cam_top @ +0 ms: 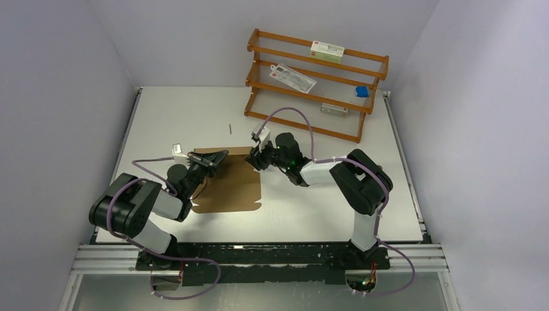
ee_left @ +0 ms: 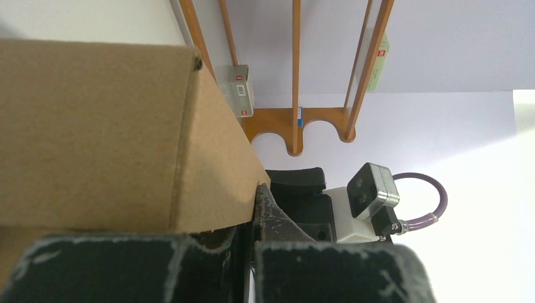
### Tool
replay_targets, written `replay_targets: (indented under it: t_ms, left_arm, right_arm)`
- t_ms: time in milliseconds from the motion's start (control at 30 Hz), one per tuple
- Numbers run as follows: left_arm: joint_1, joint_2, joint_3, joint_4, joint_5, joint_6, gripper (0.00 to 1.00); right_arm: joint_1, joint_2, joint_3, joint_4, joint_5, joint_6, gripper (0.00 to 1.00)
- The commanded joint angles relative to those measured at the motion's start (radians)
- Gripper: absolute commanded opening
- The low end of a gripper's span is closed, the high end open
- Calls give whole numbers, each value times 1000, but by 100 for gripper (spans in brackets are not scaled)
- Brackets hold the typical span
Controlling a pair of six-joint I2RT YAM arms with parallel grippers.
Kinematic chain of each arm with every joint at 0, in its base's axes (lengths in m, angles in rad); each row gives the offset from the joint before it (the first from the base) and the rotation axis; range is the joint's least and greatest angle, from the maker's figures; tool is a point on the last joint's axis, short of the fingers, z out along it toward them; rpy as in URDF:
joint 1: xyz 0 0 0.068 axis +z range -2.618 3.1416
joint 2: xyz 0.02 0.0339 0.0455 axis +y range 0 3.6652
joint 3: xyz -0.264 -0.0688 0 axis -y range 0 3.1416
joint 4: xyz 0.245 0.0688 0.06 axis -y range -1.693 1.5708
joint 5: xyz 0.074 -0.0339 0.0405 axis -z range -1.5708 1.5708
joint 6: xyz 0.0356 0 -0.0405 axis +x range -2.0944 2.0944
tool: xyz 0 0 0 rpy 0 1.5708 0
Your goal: Fold the paper box
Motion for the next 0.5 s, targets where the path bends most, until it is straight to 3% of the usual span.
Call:
replay_targets:
  t_ms: [0,467]
  left_arm:
    - [-13,-52,-14,-10,73,18,5]
    - [-15,-171,-31,-135,78,38,6]
  right_arm:
    - [-4,-2,3,33,82,-21,41]
    - [26,-5,40,-69,478,30,19]
